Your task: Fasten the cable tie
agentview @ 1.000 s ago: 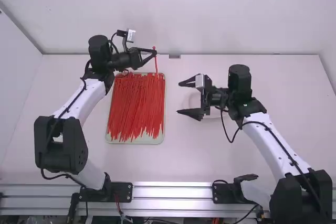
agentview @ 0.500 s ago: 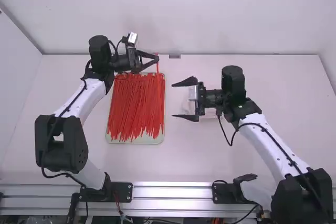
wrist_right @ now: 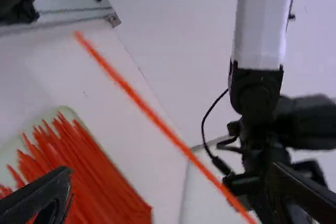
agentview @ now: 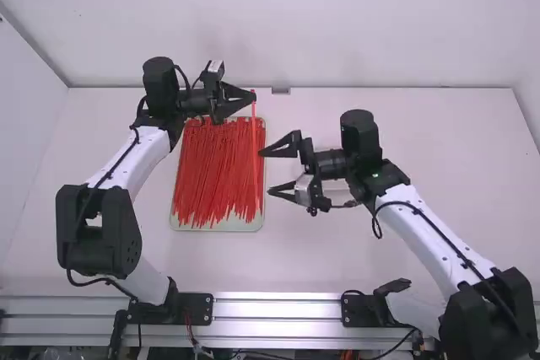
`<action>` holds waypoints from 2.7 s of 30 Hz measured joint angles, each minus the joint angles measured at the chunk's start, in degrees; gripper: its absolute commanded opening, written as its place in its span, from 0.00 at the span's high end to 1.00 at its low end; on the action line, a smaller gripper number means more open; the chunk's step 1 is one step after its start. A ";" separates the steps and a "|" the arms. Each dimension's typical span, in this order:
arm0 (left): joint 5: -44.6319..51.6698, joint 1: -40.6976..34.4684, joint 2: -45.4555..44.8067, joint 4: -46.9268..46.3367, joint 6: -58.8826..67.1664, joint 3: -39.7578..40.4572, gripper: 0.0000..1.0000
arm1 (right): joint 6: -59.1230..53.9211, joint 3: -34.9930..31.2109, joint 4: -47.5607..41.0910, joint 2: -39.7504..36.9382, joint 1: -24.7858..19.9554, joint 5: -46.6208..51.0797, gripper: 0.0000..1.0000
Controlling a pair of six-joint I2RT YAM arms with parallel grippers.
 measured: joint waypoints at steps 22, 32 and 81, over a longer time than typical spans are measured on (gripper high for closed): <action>-2.71 -1.99 0.00 -0.02 -5.84 -0.02 0.98 | -27.91 0.00 1.86 0.00 1.03 -5.27 0.80; -4.96 -2.69 0.00 0.00 -5.64 0.00 0.98 | -29.00 0.02 1.84 0.00 0.74 -6.73 0.91; -4.59 -3.80 0.00 -2.27 54.97 0.00 0.98 | 33.90 0.00 11.76 0.11 -1.55 -8.68 1.00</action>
